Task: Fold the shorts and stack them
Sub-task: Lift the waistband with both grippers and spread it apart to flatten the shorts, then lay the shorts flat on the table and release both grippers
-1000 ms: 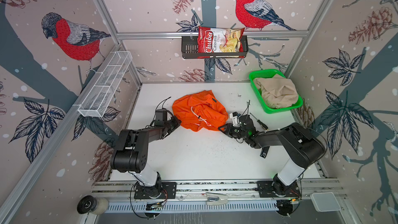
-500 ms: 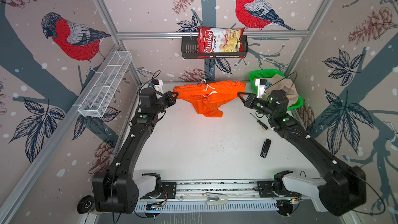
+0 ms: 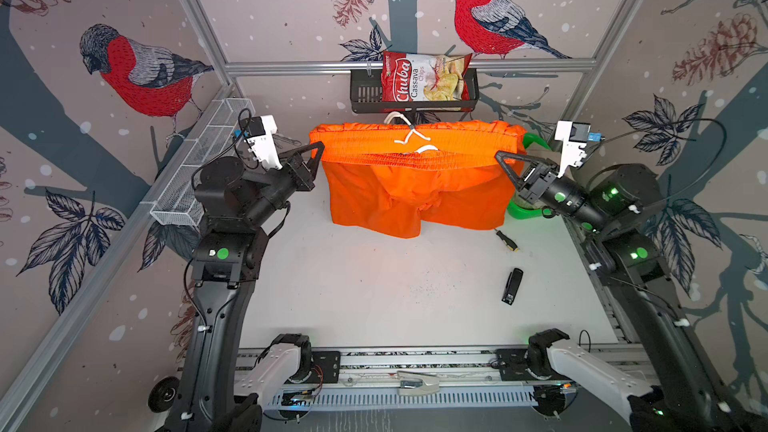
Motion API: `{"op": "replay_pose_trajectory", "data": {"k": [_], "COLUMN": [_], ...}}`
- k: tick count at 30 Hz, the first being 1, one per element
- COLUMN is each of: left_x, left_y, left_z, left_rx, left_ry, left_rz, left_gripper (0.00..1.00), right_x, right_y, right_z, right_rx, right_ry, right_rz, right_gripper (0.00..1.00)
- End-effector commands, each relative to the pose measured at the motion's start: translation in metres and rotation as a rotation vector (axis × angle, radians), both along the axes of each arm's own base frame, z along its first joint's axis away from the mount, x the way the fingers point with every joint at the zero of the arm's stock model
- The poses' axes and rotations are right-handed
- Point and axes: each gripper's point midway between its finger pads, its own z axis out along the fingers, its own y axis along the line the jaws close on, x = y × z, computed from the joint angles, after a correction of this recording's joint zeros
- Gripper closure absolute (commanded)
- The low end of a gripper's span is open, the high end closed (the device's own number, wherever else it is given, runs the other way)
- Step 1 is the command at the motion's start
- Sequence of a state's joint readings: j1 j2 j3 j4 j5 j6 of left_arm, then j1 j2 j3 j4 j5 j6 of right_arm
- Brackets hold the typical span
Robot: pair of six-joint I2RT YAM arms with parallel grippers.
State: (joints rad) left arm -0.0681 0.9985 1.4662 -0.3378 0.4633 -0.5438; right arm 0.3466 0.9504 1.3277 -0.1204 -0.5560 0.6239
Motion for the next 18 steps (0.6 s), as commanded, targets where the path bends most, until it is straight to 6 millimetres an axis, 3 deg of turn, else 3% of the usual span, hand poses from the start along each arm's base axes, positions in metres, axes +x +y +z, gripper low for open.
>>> {"op": "replay_pose_trajectory", "data": {"k": [1,7,10,13,14,16,18], "left_x": [0.023,0.079,0.117,0.152,0.157,0.157,0.141], "left_y": [0.031,0.025,0.028,0.04,0.044,0.045,0.043], "left_z": [-0.018,-0.066,-0.071,-0.052,-0.034,-0.002,0.026], "left_rx": [0.065,0.127,0.172,0.157,0.138,0.119,0.12], "left_ry": [0.06,0.165,0.166,0.139,0.105,0.029,-0.052], "left_rz": [0.194,0.17,0.186,0.176,0.168,0.161,0.152], "left_gripper": [0.99,0.99,0.99,0.99,0.99,0.99,0.99], "right_x": [0.021,0.086,0.13,0.172,0.183,0.191,0.185], "right_y": [-0.008,0.018,0.036,0.054,0.059,0.068,0.073], "right_z": [-0.003,-0.053,-0.066,-0.054,-0.041,-0.018,-0.004], "right_rx": [0.035,-0.008,-0.027,-0.05,-0.052,-0.061,-0.07], "right_ry": [0.056,0.205,0.235,0.201,0.18,0.136,0.09], "right_rz": [-0.088,-0.079,-0.064,-0.04,-0.033,-0.001,0.023], "right_gripper": [0.99,0.99,0.99,0.99,0.99,0.99,0.99]}}
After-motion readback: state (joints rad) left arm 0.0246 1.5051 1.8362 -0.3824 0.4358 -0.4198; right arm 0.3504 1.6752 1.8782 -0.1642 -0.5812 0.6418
